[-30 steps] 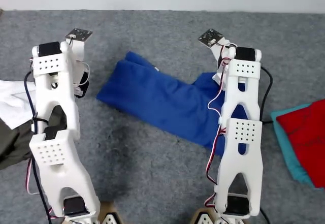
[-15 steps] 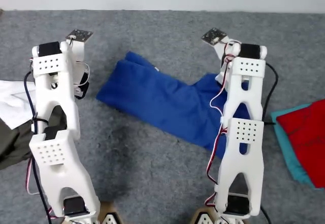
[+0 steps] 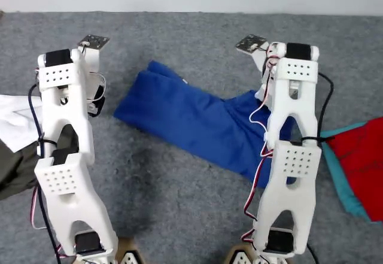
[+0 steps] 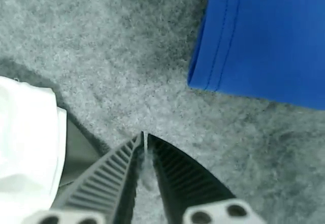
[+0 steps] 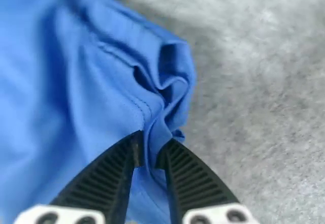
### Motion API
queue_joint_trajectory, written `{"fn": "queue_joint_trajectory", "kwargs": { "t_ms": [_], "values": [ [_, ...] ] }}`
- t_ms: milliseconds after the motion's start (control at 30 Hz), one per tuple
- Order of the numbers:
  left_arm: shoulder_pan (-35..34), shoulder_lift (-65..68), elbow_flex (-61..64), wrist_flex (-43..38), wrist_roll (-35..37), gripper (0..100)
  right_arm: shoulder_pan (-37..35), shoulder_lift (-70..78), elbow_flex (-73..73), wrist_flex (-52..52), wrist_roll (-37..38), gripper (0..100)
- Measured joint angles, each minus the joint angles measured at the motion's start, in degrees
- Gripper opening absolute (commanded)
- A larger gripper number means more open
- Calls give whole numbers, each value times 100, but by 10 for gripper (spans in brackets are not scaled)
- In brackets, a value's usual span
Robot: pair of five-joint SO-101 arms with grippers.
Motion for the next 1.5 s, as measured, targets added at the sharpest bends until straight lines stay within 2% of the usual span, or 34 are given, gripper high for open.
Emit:
{"fn": "queue_joint_trajectory", "kwargs": {
  "t_ms": [300,500,700,933,1233,1500],
  "values": [
    [0,0,0,0,0,13,-695,-1864,2391,0,176,9],
    [0,0,0,0,0,13,-879,-2075,3543,0,176,9],
    [0,0,0,0,0,13,-879,-2110,3613,0,176,14],
    [0,0,0,0,0,13,-1073,-2119,3613,0,-114,117],
    [0,0,0,0,0,13,-1662,-2119,3613,0,-440,118],
    [0,0,0,0,0,13,-1670,-2743,3622,0,-484,119]
  ]
}}
